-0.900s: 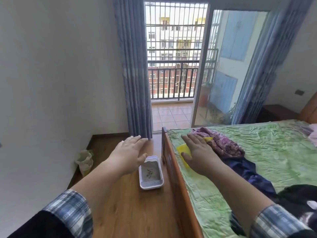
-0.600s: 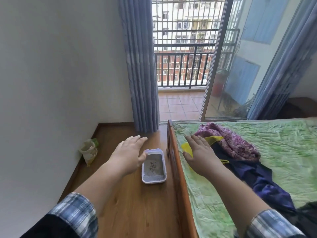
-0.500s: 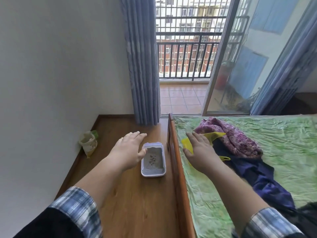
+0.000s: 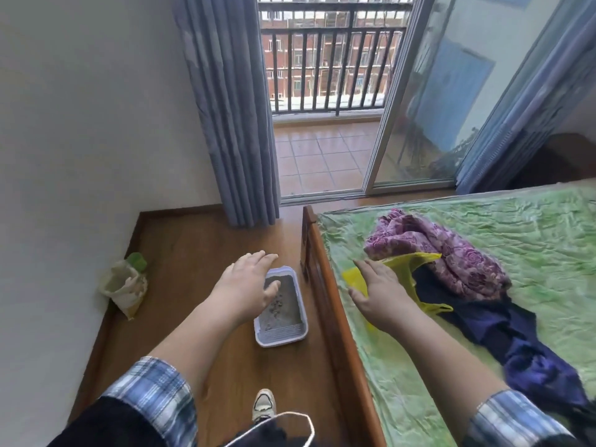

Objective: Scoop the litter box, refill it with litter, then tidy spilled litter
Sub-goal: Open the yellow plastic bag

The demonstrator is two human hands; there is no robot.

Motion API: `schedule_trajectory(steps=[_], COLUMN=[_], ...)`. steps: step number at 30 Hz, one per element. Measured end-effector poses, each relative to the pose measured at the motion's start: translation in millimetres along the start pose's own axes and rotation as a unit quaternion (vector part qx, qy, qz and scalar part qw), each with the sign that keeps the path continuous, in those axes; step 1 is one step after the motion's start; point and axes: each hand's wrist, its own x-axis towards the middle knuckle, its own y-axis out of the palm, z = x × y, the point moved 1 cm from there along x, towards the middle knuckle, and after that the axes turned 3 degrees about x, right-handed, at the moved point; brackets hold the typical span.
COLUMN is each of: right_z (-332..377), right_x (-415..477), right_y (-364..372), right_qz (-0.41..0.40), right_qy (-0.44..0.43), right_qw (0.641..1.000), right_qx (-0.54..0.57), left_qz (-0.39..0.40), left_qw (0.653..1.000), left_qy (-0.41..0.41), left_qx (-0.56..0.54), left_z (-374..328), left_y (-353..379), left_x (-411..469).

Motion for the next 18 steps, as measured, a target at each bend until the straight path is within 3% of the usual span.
schedule_trajectory(steps=[7, 12, 18], right_z=[-28.8, -86.3, -167.2], right_x=[67.3, 56.5, 60.2], right_y=[5.6, 16.5, 28.6], right_qz=[-0.017, -0.004, 0.002], right_qy=[0.107, 0.221, 0.322], right_qw=[0.994, 0.972, 0.937], right_qx=[0.029, 0.085, 0.138], left_qz=[0.074, 0.121, 0.192], left_qw=[0.992, 0.978, 0.953], left_qy=[0.097, 0.171, 0.223], left_qx=[0.025, 0.010, 0.071], left_z=[4.3, -51.4, -126.0], left_y=[-6.7, -0.8, 46.7], left_x=[134.9, 199.5, 263.7])
